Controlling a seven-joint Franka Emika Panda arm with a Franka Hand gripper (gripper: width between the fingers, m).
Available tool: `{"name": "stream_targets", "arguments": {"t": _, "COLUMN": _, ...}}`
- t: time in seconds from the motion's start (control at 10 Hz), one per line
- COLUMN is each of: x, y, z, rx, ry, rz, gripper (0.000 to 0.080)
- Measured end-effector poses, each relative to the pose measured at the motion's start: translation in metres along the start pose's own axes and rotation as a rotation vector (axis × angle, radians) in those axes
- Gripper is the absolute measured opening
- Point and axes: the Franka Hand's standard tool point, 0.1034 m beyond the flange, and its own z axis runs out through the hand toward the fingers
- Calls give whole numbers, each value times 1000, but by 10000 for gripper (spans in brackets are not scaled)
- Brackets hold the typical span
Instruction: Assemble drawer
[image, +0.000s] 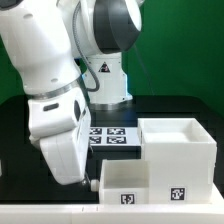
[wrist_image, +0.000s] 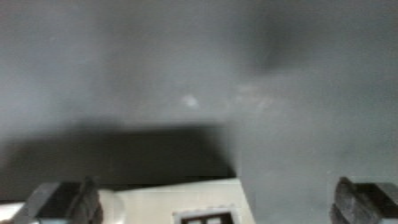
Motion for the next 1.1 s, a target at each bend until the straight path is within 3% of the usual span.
{"name": "stream_targets", "arguments": {"t": 0.3, "x": 2, "y": -5, "z": 15, "rx": 17, "ry": 6, "rz": 24, "gripper": 649}}
{"name": "stream_targets", "arguments": {"t": 0.8, "x": 63, "y": -9, "z": 28, "rx": 16, "ry": 24, "rz": 106, "gripper": 649}}
{"name": "stream_targets", "arguments": {"t": 1.1, "x": 70, "y": -12, "z": 32, "rx": 15, "ry": 26, "rz": 132, "gripper": 649}}
